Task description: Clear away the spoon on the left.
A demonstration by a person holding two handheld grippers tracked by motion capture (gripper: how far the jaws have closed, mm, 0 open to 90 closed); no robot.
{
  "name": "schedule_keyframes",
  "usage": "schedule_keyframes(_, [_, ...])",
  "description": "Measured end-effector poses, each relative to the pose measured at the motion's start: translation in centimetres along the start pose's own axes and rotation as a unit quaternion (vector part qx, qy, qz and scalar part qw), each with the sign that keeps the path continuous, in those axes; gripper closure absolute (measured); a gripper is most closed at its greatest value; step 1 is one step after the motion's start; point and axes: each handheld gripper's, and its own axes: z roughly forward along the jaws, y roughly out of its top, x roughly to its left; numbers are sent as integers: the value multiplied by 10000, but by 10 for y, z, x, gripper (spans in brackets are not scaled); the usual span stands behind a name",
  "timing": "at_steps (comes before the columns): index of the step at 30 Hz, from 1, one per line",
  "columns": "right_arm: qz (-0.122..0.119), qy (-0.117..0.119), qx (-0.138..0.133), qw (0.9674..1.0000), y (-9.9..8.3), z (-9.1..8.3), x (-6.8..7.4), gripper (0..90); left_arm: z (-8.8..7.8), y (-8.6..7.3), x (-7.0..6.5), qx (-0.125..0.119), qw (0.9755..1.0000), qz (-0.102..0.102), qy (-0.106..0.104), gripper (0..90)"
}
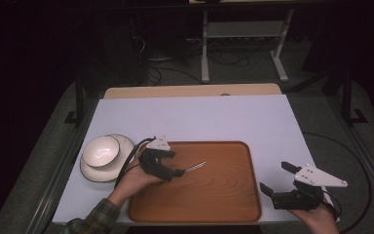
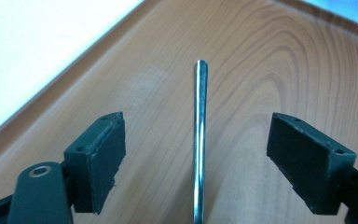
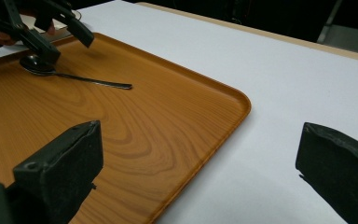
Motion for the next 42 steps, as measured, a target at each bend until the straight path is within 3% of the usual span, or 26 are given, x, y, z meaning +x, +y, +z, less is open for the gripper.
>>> schedule_keyframes(13, [61,-16,-38,10000,0,-1,0,1,-42,-14,-2,-600,9976,-115,335,183])
schedule_keyframes(19, [55,0,-62,10000,1,-1,0,1,-56,-23,-1,-697,9966,-180,389,176])
schedule_keyframes(24, [71,19,-93,9999,1,-2,0,1,-77,-36,0,-893,9941,-270,545,176])
schedule_keyframes(30, [122,27,-127,9998,1,-2,-1,1,-95,-53,-1,-979,9916,-391,749,176])
schedule_keyframes(42, [108,22,-108,9999,1,-2,0,1,-119,-80,-10,-1100,9882,-591,889,171])
